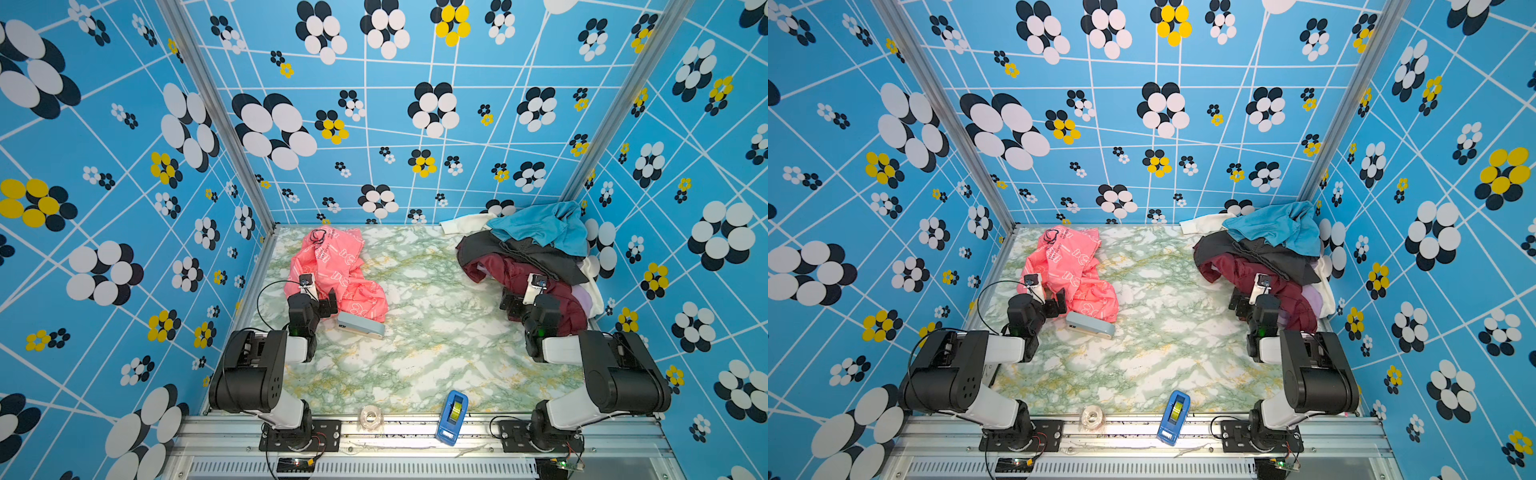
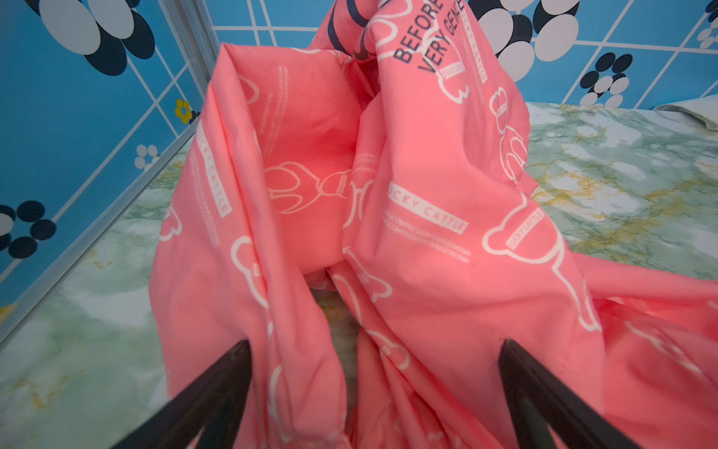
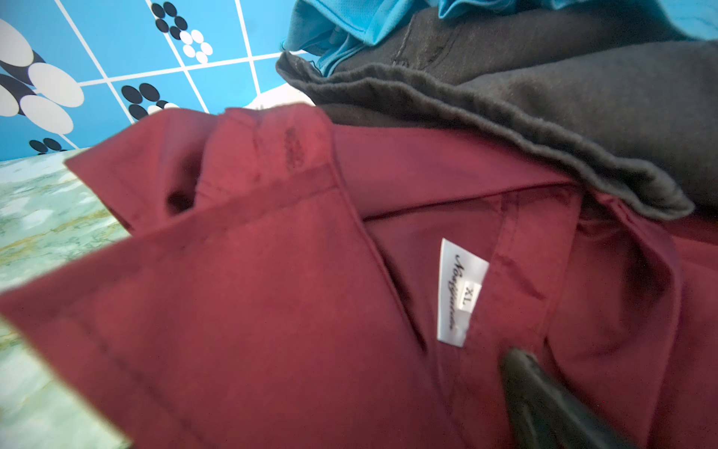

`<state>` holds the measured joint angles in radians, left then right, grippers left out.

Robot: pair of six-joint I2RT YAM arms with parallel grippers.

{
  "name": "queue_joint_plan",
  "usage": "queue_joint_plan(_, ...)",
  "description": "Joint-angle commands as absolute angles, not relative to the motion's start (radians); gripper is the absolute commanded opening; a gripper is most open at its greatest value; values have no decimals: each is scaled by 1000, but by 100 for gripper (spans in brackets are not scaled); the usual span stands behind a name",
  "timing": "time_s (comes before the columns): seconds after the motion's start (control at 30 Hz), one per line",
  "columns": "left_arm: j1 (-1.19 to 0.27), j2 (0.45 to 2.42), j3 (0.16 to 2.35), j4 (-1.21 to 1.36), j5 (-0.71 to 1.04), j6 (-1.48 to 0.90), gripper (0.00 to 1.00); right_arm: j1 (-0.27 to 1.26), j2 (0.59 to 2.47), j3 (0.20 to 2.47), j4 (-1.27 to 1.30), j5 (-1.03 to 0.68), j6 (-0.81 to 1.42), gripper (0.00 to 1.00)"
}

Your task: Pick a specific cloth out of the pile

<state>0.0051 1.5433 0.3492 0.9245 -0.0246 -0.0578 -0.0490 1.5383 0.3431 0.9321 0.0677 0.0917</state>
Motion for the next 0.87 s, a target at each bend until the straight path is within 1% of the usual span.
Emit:
queue_joint_plan(0.0,-12,1545,367,941,-66,-35,99,-51,1537,353,951,53,85,99)
queue_joint_plan(0.5,-22,1544,368,940,-87,-31,99,-41,1536,362,933,59,74,99)
queue_joint_plan(0.83,-21,1543,367,940,-88,-31,99,-30,1540,383,896,29,44,99)
